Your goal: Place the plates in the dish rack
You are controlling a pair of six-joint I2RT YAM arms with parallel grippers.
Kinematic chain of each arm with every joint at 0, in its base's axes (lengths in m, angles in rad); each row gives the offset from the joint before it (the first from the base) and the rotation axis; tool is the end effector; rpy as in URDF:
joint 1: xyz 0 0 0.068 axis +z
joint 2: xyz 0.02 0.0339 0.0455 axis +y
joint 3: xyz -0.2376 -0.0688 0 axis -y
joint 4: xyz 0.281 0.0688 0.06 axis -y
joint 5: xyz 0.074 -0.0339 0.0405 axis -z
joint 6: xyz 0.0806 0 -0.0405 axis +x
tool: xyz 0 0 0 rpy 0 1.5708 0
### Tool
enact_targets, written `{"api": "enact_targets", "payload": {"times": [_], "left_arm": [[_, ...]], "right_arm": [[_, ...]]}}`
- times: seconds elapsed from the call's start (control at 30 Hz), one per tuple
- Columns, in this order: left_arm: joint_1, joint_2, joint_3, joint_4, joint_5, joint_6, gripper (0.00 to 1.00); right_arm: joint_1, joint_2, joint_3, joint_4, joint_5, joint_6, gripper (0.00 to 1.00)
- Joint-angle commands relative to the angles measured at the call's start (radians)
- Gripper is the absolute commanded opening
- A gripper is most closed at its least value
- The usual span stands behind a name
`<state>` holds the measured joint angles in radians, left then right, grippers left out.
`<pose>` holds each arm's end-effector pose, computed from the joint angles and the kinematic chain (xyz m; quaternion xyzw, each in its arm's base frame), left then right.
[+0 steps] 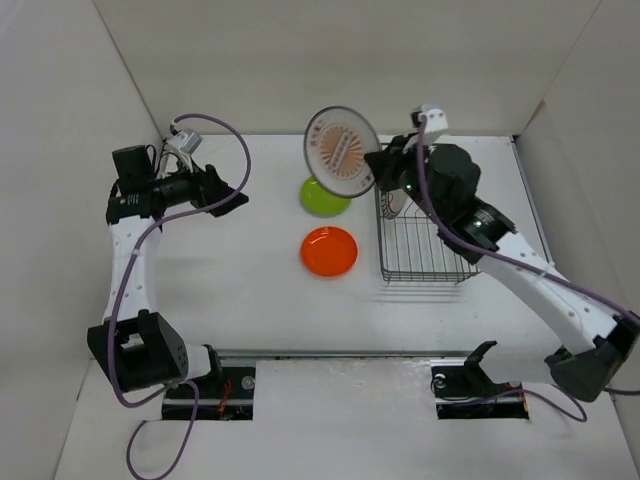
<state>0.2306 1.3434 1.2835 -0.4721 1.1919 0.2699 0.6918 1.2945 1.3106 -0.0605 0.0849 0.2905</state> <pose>0.3481 0.0048 0.3354 0.2927 0.7129 -0.3704 0.5187 0.3042 0.2431 0.3998 -0.1151 0.7133 0.2987 0.6234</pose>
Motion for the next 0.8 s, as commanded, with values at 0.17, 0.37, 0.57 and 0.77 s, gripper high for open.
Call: {"api": "enact_targets", "payload": {"times": [0.17,0.37,0.57,0.77], "left_arm": [[-0.008,-0.112,-0.056,0.259,-0.288,-0.178,1.0],[-0.008,-0.057,-0.026,0.239,-0.31,-0.189,1.0],[-0.008,-0.024,-0.035,0.227,-0.29,-0.153,1.0],[-0.008,-0.015,-0.035,0.217,-0.29,-0.144,1.0]], "right_arm": [[-0.119,-0.113,0.144,-0.256,0.608,-0.206,0.0],[-0.311,-0.176,0.038,-0.125,0.474,-0.261,0.0],[-0.481,-0.095,0.026,-0.116,0.297,-0.261,0.0],[-0.515,-0.012,-0.007,-0.084,0.211,-0.212,0.0]]}}
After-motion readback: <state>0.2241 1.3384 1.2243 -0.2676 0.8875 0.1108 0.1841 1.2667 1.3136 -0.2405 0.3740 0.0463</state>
